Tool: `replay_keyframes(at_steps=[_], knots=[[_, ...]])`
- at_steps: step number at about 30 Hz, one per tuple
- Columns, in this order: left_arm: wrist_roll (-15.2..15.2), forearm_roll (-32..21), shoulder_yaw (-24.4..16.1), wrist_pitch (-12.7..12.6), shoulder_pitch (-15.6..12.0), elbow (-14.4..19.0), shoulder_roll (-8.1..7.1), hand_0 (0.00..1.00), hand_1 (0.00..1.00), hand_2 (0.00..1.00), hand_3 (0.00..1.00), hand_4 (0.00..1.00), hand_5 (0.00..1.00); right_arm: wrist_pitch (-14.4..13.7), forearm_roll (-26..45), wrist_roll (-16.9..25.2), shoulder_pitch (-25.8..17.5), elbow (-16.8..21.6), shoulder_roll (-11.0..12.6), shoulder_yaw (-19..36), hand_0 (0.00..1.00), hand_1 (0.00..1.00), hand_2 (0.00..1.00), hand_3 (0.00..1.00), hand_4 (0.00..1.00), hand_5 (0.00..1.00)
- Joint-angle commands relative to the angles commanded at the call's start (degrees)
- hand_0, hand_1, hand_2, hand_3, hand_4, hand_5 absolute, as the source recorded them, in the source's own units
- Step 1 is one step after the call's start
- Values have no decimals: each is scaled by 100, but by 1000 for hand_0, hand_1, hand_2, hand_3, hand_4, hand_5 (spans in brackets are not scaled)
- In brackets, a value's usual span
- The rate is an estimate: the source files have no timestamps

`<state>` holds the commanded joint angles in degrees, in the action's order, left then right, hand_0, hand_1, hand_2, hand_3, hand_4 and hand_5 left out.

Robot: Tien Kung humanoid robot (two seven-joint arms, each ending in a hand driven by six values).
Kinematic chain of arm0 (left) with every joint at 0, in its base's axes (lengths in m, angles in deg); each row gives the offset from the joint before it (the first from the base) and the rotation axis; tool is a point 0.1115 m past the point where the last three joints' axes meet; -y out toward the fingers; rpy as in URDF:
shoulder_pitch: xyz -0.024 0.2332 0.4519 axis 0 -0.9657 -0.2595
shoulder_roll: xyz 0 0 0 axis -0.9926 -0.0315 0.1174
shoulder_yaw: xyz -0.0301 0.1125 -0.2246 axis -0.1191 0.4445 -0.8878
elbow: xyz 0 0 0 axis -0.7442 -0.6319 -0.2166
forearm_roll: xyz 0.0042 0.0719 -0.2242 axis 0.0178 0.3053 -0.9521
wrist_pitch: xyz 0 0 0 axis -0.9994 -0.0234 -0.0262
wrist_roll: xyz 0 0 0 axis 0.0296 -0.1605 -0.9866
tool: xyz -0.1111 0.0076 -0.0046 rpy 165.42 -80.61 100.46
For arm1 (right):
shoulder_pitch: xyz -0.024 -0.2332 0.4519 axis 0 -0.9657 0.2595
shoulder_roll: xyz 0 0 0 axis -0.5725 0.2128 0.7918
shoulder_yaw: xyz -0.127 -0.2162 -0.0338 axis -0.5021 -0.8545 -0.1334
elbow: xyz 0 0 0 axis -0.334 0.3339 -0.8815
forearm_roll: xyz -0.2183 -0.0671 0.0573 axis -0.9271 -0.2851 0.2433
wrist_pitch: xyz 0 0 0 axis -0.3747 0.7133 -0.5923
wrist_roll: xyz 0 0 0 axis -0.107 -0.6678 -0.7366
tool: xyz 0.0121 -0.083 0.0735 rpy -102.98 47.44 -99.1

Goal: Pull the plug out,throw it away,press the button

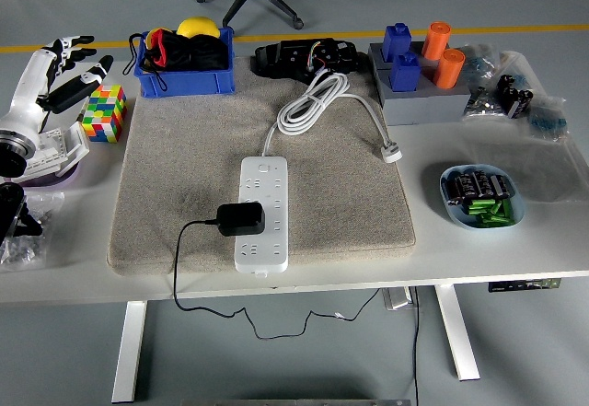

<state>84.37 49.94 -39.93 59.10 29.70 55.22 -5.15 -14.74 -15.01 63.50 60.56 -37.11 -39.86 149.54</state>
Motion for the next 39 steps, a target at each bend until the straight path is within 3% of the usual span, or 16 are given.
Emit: replay_keyframes(at_steps=[3, 16, 20, 21, 23, 26, 27, 31, 38, 39], knots=[[-2, -9, 39, -2, -4, 17, -16, 868, 872, 793, 830, 750, 569, 5, 4, 4, -2, 0, -2, 0, 739, 664, 645, 613, 653, 467], [-188, -273, 1612, 86, -122, 899, -597, 868, 874, 794, 824, 752, 541, 40, 0, -2, -32, 0, -22, 55, 739, 664, 645, 614, 653, 467], [-236, -311, 2022, 168, -80, 1110, -716, 868, 874, 794, 824, 752, 541, 46, 6, 5, -24, 0, -29, 56, 739, 664, 645, 614, 653, 467], [-252, -316, 2107, 189, -67, 1151, -738, 870, 881, 799, 812, 848, 457, 47, 7, 6, -23, 0, -32, 59, 739, 664, 645, 614, 653, 466], [-302, -347, 2338, 283, -28, 1249, -795, 870, 881, 799, 812, 848, 457, 50, 8, 6, -21, 0, -35, 65, 739, 664, 645, 614, 653, 466], [-299, -330, 2648, 429, 36, 1335, -851, 870, 881, 799, 812, 848, 457, 50, 12, 8, -18, 0, -35, 76, 739, 664, 645, 614, 653, 466], [-296, -314, 2727, 476, 53, 1348, -860, 881, 902, 830, 832, 989, 380, 50, 11, 7, -18, 0, -35, 80, 739, 663, 645, 613, 653, 467], [-393, -210, 3098, 749, 132, 1437, -894, 881, 902, 830, 832, 989, 380, 50, 5, 1, -19, 0, -31, 90, 739, 663, 645, 613, 653, 467], [-478, -39, 3599, 784, 249, 1488, -881, 891, 927, 868, 867, 998, 385, 55, 8, 5, -18, 0, -36, 91, 739, 663, 645, 614, 653, 467], [-487, -13, 3625, 776, 256, 1484, -875, 890, 927, 860, 862, 998, 320, 56, 8, 5, -18, 0, -36, 89, 739, 662, 645, 613, 653, 467]])
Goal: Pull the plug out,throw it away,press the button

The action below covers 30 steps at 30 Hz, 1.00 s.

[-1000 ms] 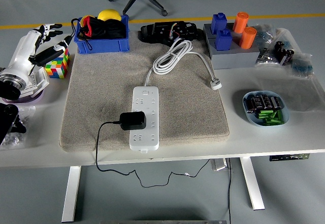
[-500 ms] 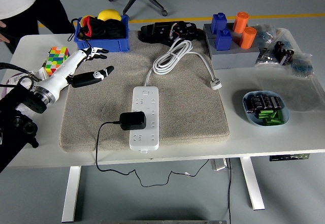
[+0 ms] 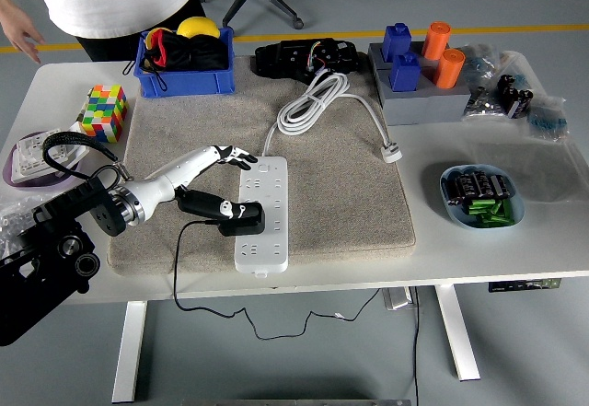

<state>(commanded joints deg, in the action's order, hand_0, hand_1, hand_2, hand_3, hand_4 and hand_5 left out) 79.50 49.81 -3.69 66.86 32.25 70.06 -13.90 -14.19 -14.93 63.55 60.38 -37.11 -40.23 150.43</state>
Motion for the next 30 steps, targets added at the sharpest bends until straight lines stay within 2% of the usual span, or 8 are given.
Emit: replay_keyframes(at_steps=[5, 6, 11, 12, 23, 24, 29, 30], knots=[[-17, 184, 258, -97, 84, -141, 67, 890, 927, 860, 862, 998, 320, -3, 10, 10, 13, 0, -5, -5, 739, 662, 645, 613, 653, 467], [-18, 219, 301, -108, 99, -174, 78, 880, 901, 828, 854, 998, 174, 0, 14, 11, 15, 0, -6, -9, 739, 663, 645, 614, 653, 467], [-25, 415, 547, -160, 164, -311, 111, 880, 901, 828, 854, 998, 174, -3, 20, 8, 21, 0, -1, -5, 739, 663, 645, 614, 653, 467], [-14, 422, 584, -191, 172, -329, 116, 868, 840, 765, 805, 998, 56, -6, 16, 7, 20, 0, 0, 4, 740, 662, 645, 614, 653, 468], [-52, 584, 726, -321, 229, -462, 182, 806, 736, 653, 770, 993, 2, 8, 18, 4, 19, 0, -1, -27, 740, 663, 646, 614, 653, 468], [-53, 572, 748, -332, 236, -482, 187, 666, 565, 522, 661, 896, 2, 5, 19, 3, 20, 0, 3, -33, 740, 663, 644, 614, 654, 471], [-60, 591, 826, -410, 277, -537, 203, 666, 565, 522, 661, 896, 2, -1, 21, -10, 30, 0, 26, -66, 740, 663, 644, 614, 654, 471], [-56, 596, 835, -421, 287, -551, 207, 519, 471, 456, 610, 836, 2, -2, 21, -12, 34, 0, 26, -69, 740, 663, 644, 614, 655, 472]])
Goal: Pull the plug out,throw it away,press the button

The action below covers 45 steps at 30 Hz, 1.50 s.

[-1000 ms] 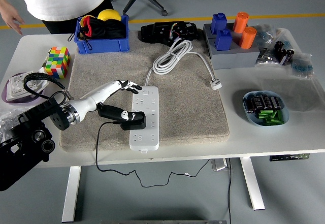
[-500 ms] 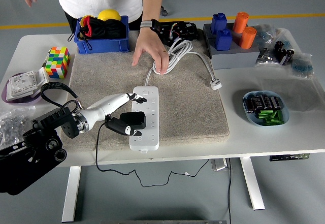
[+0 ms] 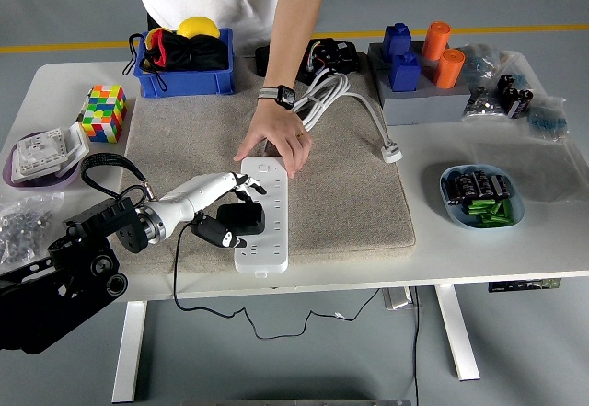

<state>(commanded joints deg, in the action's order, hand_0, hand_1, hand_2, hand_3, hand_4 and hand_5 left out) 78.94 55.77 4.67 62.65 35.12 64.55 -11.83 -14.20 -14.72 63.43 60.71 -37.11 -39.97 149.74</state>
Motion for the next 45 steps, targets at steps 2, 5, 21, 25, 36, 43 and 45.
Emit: replay_keyframes(at_steps=[2, 5, 21, 25, 36, 43, 45], knots=[[28, -58, 16, -36, 14, -8, 1, 519, 471, 456, 610, 836, 2, 2, 15, 6, 5, 0, 2, -19, 740, 663, 644, 614, 655, 472], [70, -89, 31, -100, 32, -9, 4, 519, 471, 456, 610, 836, 2, -1, 16, -1, 8, 0, 6, -26, 740, 663, 644, 614, 655, 472], [222, -306, 100, -265, 83, -132, 26, 421, 288, 320, 523, 715, 2, -5, 2, -10, -12, 0, 20, -66, 739, 663, 644, 613, 654, 473], [228, -342, 66, -243, 94, -114, 21, 381, 273, 308, 515, 682, 2, -5, 2, -10, -16, 0, 15, -49, 739, 663, 644, 613, 654, 472], [179, -273, -171, -108, 116, 79, -52, 372, 264, 299, 503, 692, 2, -6, -12, -5, -28, 0, -8, 11, 740, 663, 644, 613, 655, 474], [212, 31, -582, -360, 192, -332, 92, 373, 263, 299, 500, 691, 2, -7, 0, 8, -33, 0, -19, -3, 739, 663, 644, 613, 655, 474], [226, 36, -680, -404, 231, -515, 152, 373, 263, 299, 500, 691, 2, -7, 2, 7, -30, 0, -19, -5, 739, 663, 644, 613, 655, 474]])
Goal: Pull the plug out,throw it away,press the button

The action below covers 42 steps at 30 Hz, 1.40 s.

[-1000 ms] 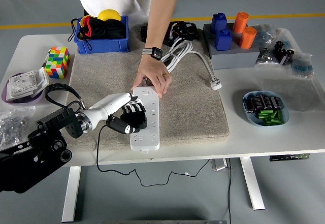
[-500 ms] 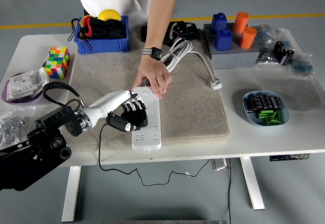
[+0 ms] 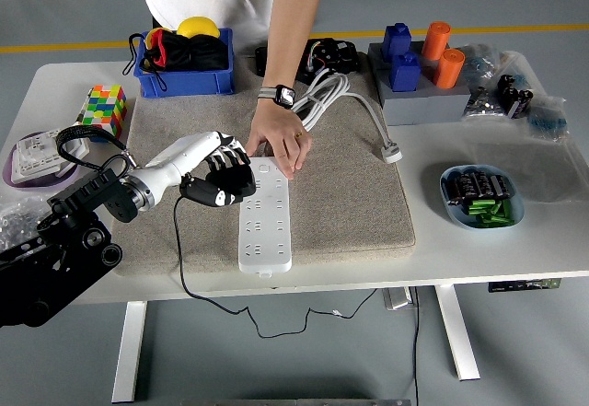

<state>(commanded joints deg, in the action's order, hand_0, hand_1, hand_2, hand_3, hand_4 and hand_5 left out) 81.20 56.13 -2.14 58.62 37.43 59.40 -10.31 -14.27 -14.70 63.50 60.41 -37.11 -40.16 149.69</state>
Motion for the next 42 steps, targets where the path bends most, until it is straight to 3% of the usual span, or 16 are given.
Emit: replay_keyframes(at_steps=[2, 3, 9, 10, 14, 15, 21, 22, 23, 27, 28, 32, 33, 39, 42], knots=[[1, -7, -68, -36, 59, -222, 73, 373, 263, 299, 500, 691, 2, -3, -4, -5, 1, 0, -3, 9, 739, 663, 644, 613, 655, 474], [8, -31, -88, -55, 103, -382, 125, 418, 280, 316, 534, 695, 2, -2, 1, -4, 1, 0, -4, 9, 739, 663, 644, 613, 655, 474], [53, -145, -82, -82, 292, -1061, 335, 418, 280, 316, 534, 695, 2, -6, 5, -7, 11, 0, -7, 16, 740, 663, 644, 613, 655, 475], [67, -183, -70, -82, 319, -1154, 359, 495, 372, 384, 566, 715, 2, -8, 11, -2, 11, 0, -6, 15, 740, 663, 644, 613, 654, 473], [57, -170, -27, -122, 405, -1459, 454, 495, 372, 384, 566, 715, 2, -9, 6, -8, 9, 0, -7, 21, 740, 663, 644, 613, 654, 473], [61, -184, -21, -136, 428, -1549, 485, 422, 451, 488, 614, 786, 2, -5, 4, -11, 5, 0, -8, 23, 739, 663, 645, 613, 654, 473], [24, -199, 37, -125, 506, -1857, 571, 422, 451, 488, 614, 786, 2, -4, -13, -12, -3, 0, -15, 47, 739, 663, 645, 613, 654, 473], [9, -225, 47, -112, 517, -1904, 578, 554, 626, 666, 759, 857, 2, -7, -11, -9, -1, 0, -14, 49, 739, 663, 645, 613, 653, 473], [-13, -246, 51, -93, 526, -1942, 582, 554, 626, 666, 759, 857, 2, -7, -7, -5, 3, 0, -14, 46, 739, 663, 645, 613, 653, 473], [-99, -292, 53, -30, 547, -2040, 588, 554, 626, 666, 759, 857, 2, 0, 2, -2, 7, 0, -22, 46, 739, 663, 645, 613, 653, 473], [-115, -286, 52, -22, 549, -2047, 586, 770, 802, 768, 814, 889, 2, 1, 0, -4, 6, 0, -23, 49, 739, 663, 645, 613, 654, 473], [-212, -362, -1, 87, 537, -2022, 560, 770, 802, 768, 814, 889, 2, -5, -7, -5, 6, 0, -20, 65, 739, 663, 645, 613, 654, 473], [-240, -378, -33, 121, 528, -2006, 551, 840, 914, 888, 876, 992, 139, -8, -9, -5, 6, 0, -19, 65, 739, 663, 645, 613, 654, 473], [-269, -343, -198, 124, 481, -1815, 507, 840, 914, 888, 876, 992, 139, -2, -4, -6, 5, 0, -21, 43, 739, 663, 645, 613, 654, 473], [-257, -325, -285, 107, 448, -1560, 469, 848, 907, 894, 889, 998, 179, -2, -5, -11, 1, 0, -18, 33, 739, 663, 645, 613, 653, 474]])
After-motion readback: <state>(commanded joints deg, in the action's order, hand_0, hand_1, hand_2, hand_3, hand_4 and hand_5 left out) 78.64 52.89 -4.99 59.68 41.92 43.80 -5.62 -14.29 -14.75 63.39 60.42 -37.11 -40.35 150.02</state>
